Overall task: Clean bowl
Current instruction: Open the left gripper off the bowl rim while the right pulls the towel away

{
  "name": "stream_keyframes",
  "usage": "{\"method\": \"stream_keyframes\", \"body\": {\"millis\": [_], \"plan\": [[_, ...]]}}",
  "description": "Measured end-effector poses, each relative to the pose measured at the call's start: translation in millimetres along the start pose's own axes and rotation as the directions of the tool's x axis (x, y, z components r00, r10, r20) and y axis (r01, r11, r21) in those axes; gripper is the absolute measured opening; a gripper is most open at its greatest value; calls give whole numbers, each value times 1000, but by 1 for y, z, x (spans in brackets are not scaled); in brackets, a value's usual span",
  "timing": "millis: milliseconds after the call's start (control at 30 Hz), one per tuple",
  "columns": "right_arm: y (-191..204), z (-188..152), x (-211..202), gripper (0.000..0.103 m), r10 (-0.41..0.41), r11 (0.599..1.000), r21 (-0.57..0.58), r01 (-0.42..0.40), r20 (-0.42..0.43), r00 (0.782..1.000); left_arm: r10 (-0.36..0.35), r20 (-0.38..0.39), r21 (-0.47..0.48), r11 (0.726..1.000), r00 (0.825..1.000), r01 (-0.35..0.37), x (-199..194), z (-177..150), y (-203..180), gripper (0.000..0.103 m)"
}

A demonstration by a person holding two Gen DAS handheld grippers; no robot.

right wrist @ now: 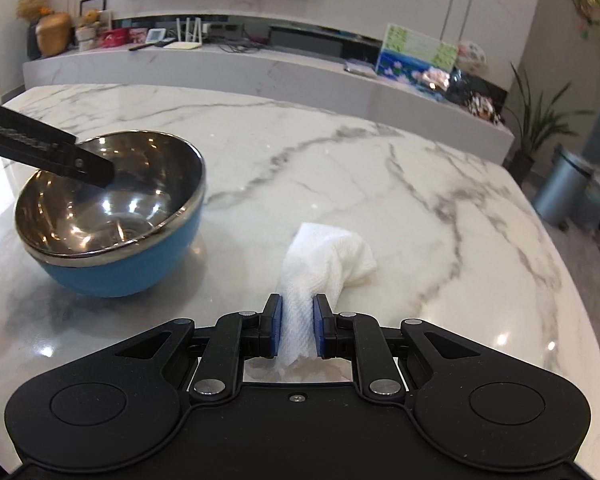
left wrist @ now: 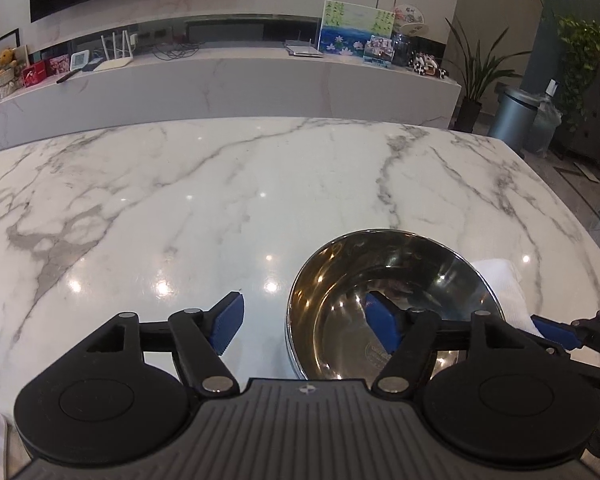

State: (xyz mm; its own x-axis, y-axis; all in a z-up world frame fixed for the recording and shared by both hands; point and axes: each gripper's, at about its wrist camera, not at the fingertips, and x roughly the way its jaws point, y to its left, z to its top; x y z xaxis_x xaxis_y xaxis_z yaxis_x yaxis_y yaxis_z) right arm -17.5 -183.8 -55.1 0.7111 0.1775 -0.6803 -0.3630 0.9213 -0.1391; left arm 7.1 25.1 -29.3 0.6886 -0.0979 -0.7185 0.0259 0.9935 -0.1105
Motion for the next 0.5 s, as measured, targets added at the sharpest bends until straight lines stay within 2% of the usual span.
{"method": "stream_keyframes", "body": {"millis": [300, 367, 400, 433, 500], "plan": [[-4, -6, 6, 15, -3, 1000, 30, 5, -44, 999, -3, 7, -11, 1000, 1000, 3, -5, -3, 2, 72], [-3, -5, 4, 19, -11, 999, 36, 12, -43, 999, -9, 19, -15, 1000, 1000, 9, -8, -3, 3, 72], [-3, -5, 2, 28, -16, 999, 40, 18, -42, 999, -9, 23, -16, 1000, 1000, 9, -10, -4, 3, 73], [-2, -4, 0, 43, -23, 999, 43, 24, -38, 999, -8, 26, -16, 1000, 1000, 9, -12, -4, 3, 73], [-1, -2, -6, 51, -41, 998, 49, 42, -19, 999, -9, 34, -12, 1000, 999, 9, -16, -5, 3, 74]]}}
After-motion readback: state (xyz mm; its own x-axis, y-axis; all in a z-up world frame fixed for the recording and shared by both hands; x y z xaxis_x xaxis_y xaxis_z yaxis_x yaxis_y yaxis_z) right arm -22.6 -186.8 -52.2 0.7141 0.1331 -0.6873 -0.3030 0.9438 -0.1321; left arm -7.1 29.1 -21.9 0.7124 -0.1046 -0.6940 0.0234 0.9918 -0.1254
